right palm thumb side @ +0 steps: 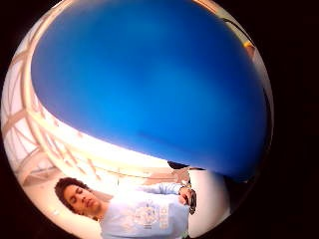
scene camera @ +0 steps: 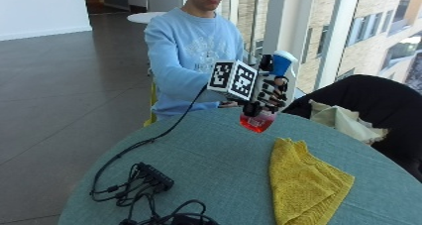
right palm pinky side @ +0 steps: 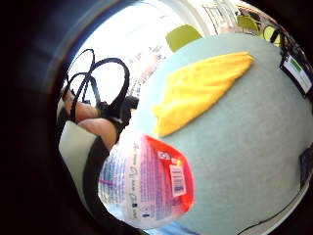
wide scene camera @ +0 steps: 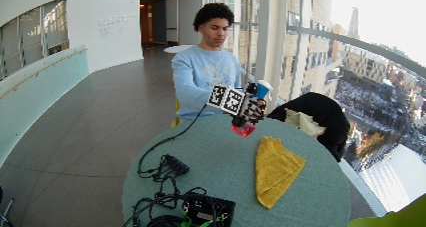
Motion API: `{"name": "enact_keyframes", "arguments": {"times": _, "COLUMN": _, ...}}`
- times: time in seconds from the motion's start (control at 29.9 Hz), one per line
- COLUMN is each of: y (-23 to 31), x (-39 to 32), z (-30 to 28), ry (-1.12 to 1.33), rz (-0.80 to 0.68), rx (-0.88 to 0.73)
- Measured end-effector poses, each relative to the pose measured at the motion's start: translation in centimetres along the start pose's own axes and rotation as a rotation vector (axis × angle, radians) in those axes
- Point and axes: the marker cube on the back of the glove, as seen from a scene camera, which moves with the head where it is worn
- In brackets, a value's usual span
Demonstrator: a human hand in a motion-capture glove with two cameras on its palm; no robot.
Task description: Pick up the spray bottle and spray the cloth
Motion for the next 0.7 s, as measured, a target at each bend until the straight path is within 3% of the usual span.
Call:
{"name": "enact_keyframes", "arguments": {"times": 0.23, "y": 0.0, "x": -1.9, "z": 6.1, "ry": -0.099, "rz": -0.122, "rx": 0.022}}
{"name": "enact_keyframes", "arguments": {"times": 0.7, "y": 0.7, "x": -4.5, "z": 16.9, "ry": -0.267, "rz": -0.195, "rx": -0.010}}
